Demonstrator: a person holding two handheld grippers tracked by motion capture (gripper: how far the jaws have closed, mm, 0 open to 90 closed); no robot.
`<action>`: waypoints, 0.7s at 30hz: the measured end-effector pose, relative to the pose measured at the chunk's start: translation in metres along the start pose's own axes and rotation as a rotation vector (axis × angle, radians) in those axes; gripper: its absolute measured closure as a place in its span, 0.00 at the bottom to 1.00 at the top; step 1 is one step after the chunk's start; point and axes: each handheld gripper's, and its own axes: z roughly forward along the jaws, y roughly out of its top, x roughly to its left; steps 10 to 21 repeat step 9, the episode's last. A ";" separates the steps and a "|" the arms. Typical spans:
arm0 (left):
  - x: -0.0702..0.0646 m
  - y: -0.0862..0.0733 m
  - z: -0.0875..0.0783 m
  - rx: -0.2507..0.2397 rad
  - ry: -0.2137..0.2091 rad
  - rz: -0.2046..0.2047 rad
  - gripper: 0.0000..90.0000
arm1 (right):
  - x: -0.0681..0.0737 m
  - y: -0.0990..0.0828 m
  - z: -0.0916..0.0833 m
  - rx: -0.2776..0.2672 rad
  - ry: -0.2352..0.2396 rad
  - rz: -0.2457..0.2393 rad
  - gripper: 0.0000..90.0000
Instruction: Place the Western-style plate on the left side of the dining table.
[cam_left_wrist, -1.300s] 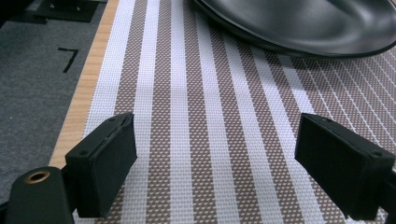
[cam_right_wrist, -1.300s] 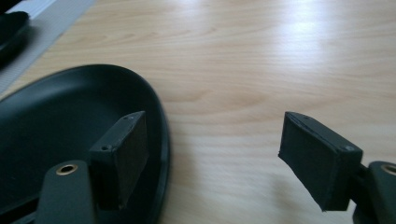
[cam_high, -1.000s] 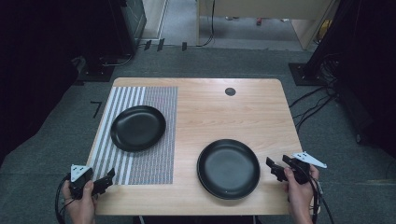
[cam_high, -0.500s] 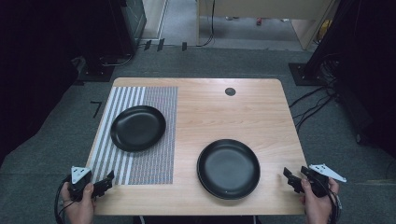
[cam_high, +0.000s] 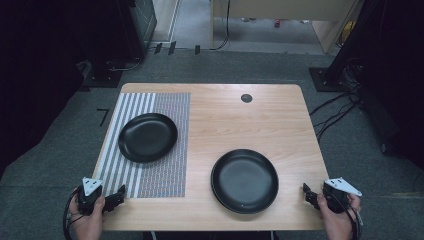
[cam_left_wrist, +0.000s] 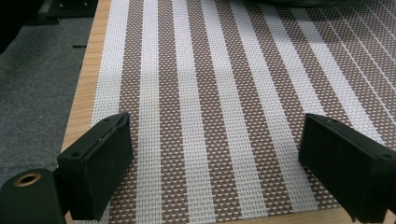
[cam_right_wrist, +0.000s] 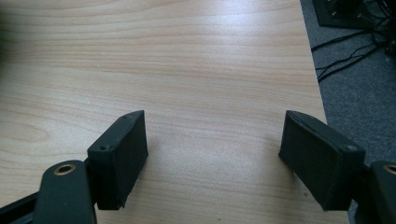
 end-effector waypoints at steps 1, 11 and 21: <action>0.000 0.000 0.000 0.000 0.000 0.001 0.11 | 0.000 0.000 0.000 0.000 0.000 0.000 0.25; 0.000 0.001 0.000 0.001 0.001 -0.013 0.11 | 0.000 0.000 0.000 0.000 -0.002 0.002 0.24; 0.000 0.001 0.000 0.001 0.001 -0.013 0.11 | 0.000 0.000 0.000 0.000 -0.002 0.002 0.24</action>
